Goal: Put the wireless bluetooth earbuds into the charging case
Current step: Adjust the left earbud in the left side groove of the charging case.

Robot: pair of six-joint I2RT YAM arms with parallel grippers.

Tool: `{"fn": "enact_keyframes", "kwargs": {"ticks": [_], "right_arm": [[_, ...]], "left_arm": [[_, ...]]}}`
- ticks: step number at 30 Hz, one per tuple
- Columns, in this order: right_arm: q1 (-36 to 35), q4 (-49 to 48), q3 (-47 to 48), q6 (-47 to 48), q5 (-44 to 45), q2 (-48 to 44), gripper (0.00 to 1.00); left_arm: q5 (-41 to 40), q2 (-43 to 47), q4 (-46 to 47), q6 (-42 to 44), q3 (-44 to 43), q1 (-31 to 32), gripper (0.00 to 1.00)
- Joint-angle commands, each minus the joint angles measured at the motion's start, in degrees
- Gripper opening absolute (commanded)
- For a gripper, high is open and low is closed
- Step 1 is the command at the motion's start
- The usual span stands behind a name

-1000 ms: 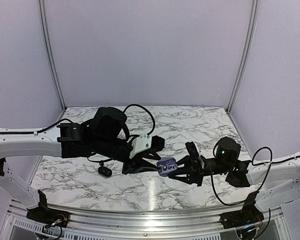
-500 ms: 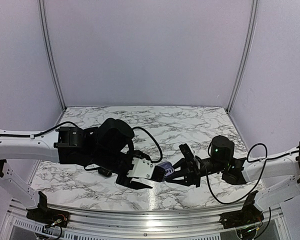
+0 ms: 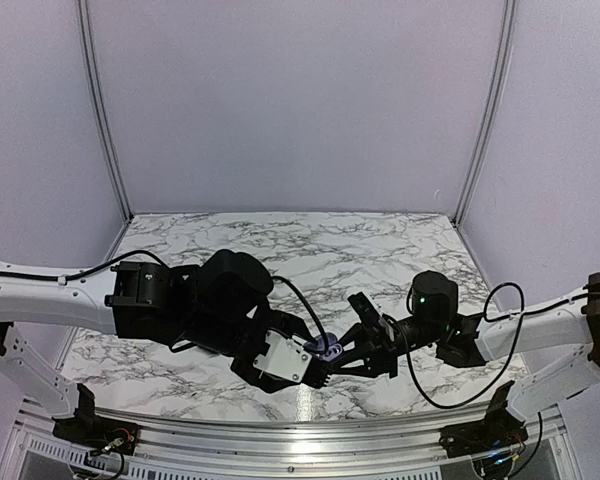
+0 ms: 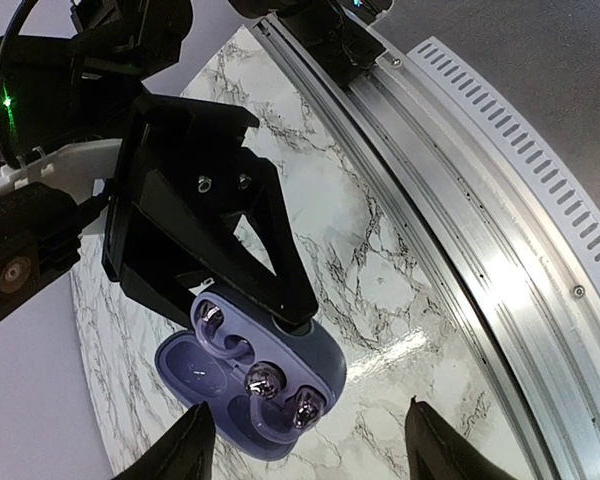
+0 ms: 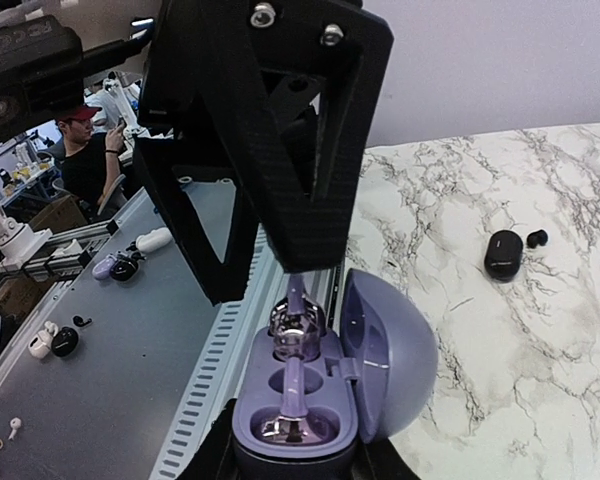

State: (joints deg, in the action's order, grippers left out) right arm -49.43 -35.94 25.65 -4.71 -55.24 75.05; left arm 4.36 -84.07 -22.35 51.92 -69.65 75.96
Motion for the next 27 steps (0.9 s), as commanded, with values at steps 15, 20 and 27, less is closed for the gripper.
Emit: {"fn": "enact_keyframes", "kwargs": {"ticks": [15, 20, 27], "right_arm": [[-2.0, -0.1, 3.8, -1.0, -2.5, 2.2, 0.00], [-2.1, 0.1, 3.9, -1.0, -2.5, 2.3, 0.00], [-2.0, -0.5, 3.7, -1.3, -2.8, 2.1, 0.00]], "left_arm": [[-0.9, -2.2, -2.9, 2.7, -0.8, 1.7, 0.60], [-1.0, -2.5, -3.5, 2.8, -0.8, 1.9, 0.50], [-2.3, -2.9, -4.4, 3.1, -0.7, 2.2, 0.42]]}}
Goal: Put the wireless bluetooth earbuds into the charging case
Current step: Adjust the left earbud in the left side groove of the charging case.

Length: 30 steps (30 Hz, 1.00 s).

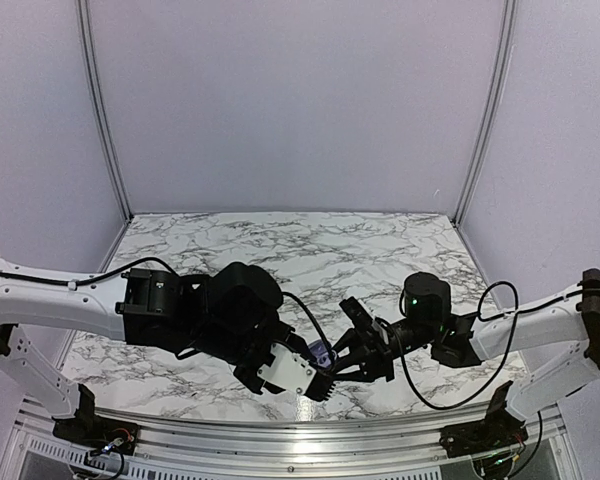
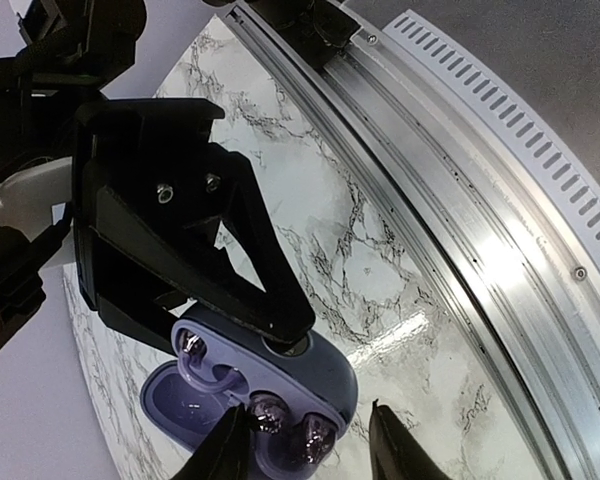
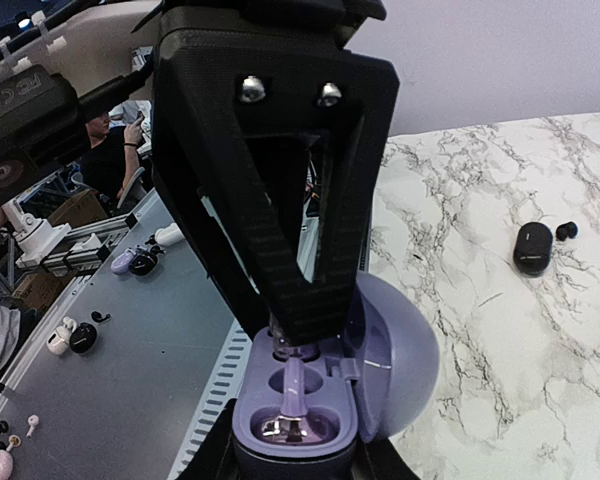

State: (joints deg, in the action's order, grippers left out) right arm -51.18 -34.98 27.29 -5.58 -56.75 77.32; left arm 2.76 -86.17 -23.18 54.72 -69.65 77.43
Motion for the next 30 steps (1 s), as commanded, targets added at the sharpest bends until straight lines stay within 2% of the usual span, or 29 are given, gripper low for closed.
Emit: {"fn": "enact_keyframes", "kwargs": {"ticks": [1, 6, 16, 19, 23, 26, 30], "right_arm": [[-0.2, -1.7, 2.1, -0.6, -1.4, -0.2, 0.00], [-0.2, -1.6, 2.2, -0.2, -1.3, 0.1, 0.00], [-0.2, -1.2, 1.8, 0.8, 0.5, 0.2, 0.00], [-0.1, -1.1, 1.6, 1.2, 2.6, -1.0, 0.00], [-0.2, -2.0, 0.4, 1.4, 7.9, -3.9, 0.00], [-0.1, -2.0, -0.1, 1.9, 11.4, -5.8, 0.00], [-0.2, -1.5, -0.7, 2.3, 14.2, -8.1, 0.00]], "left_arm": [[-1.0, -1.0, -3.5, 0.2, -0.8, 0.8, 0.44], [-2.4, -0.6, -3.1, -0.9, -1.9, 0.8, 0.61], [0.0, 4.5, 3.0, -4.4, -1.0, -0.1, 0.68], [1.6, 5.9, 4.3, -8.3, -0.6, -1.1, 0.64], [4.7, 7.8, 8.2, -19.1, 0.5, -4.7, 0.45], [5.7, 10.1, 13.6, -26.4, 3.8, -6.7, 0.35], [5.5, 11.9, 16.1, -28.8, 7.0, -7.5, 0.25]]}}
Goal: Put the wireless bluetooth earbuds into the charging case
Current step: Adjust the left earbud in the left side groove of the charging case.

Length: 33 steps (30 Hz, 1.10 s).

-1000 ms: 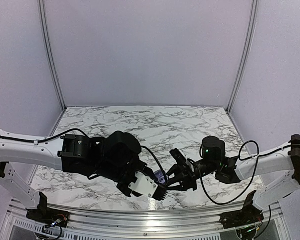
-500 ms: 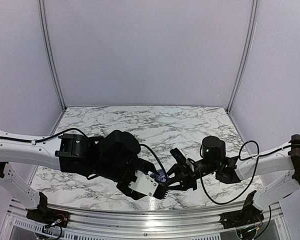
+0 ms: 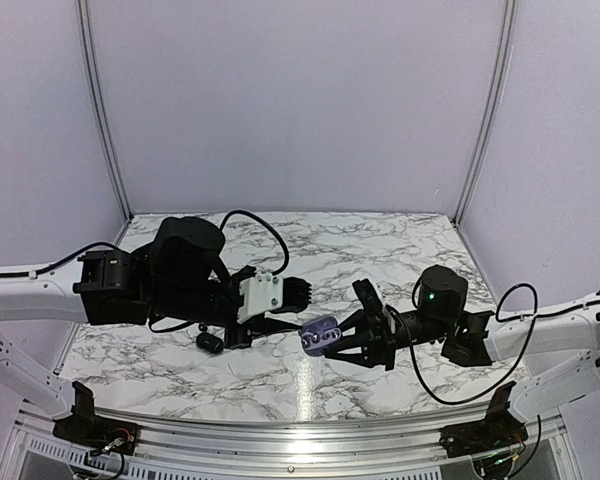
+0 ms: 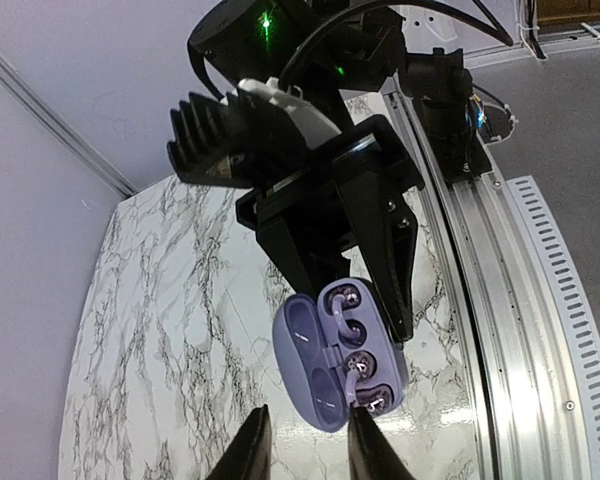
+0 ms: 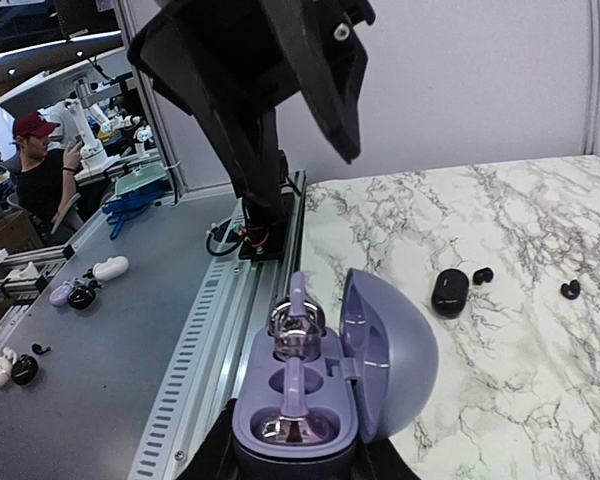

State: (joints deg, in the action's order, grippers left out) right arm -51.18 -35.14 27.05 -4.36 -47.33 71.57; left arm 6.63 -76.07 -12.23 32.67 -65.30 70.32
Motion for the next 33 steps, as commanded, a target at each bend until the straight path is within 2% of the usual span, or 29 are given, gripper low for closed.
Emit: {"fn": "enact_keyframes", "kwargs": {"ticks": [1, 3, 7, 33], "right_arm": [[-0.2, -0.9, -0.4, 1.4, 5.0, -2.7, 0.00], [-0.2, -0.2, -0.4, 1.7, 5.7, -3.0, 0.00], [-0.2, 0.8, -0.3, 2.1, 6.9, -3.1, 0.00], [-0.4, 1.0, -1.0, 2.6, 6.4, -3.8, 0.00]], "left_arm": [[1.4, 1.7, 5.1, -6.5, 2.8, -0.4, 0.22], [1.2, 1.5, 5.0, -6.4, 2.8, -0.4, 0.16], [0.5, 0.7, 5.0, -5.6, 2.2, -0.3, 0.14], [-1.5, -4.7, 1.8, -5.8, -1.0, -0.3, 0.20]]}}
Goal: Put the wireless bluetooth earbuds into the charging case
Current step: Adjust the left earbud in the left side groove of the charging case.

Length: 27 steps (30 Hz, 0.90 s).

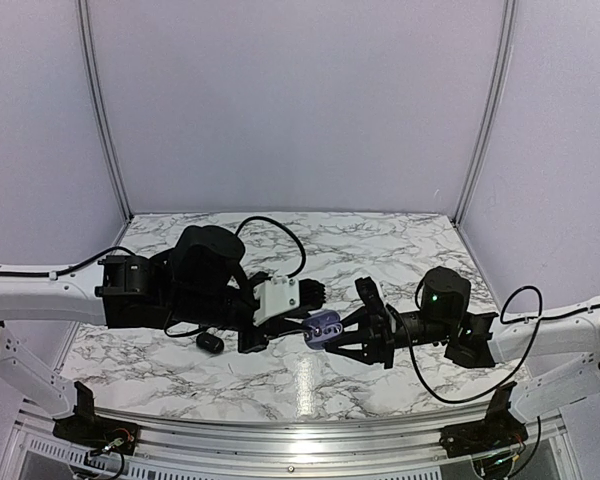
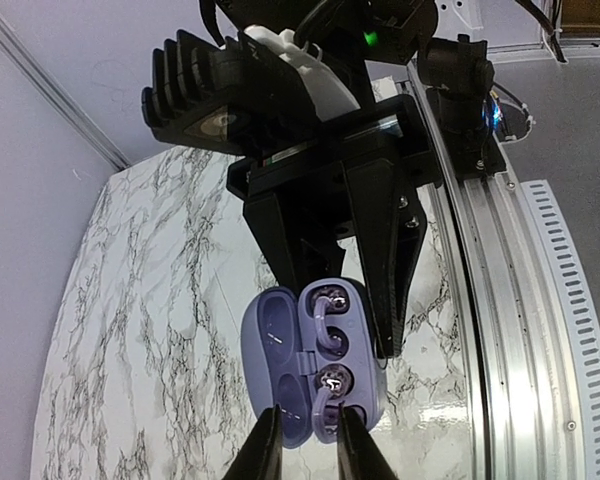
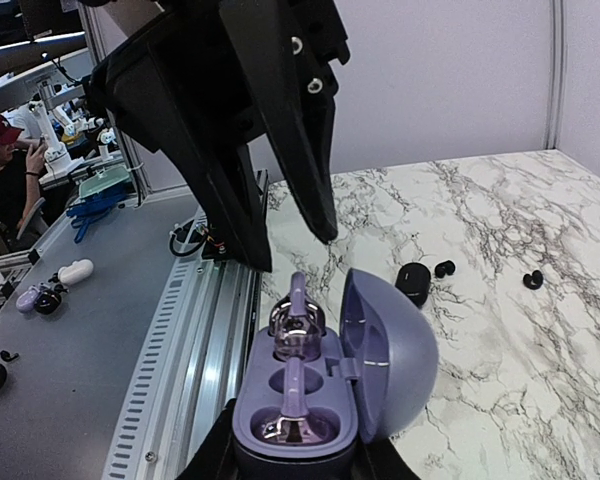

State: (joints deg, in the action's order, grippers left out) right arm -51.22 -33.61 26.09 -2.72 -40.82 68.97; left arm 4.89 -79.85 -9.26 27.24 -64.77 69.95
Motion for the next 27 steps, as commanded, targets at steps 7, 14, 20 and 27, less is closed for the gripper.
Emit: {"fn": "enact_keyframes", "kwargs": {"ticks": [7, 14, 20, 27], "right_arm": [[-0.4, -0.7, -0.1, 0.8, -0.1, -1.3, 0.00], [-0.4, -0.9, -0.2, 0.7, -0.2, -1.3, 0.00], [-0.4, -0.9, -0.1, 0.9, -0.1, -1.4, 0.00], [-0.1, -2.0, -0.2, 0.0, 0.1, -1.6, 0.00]], "left_arm": [[0.4, -2.5, -3.0, 0.0, -2.6, 0.1, 0.18], [0.9, -3.8, -4.0, 0.8, -3.3, 0.3, 0.13], [2.5, -4.8, -5.5, 1.6, -3.9, 0.5, 0.10], [2.9, -6.2, -7.5, 3.2, -4.6, 1.6, 0.07]]}}
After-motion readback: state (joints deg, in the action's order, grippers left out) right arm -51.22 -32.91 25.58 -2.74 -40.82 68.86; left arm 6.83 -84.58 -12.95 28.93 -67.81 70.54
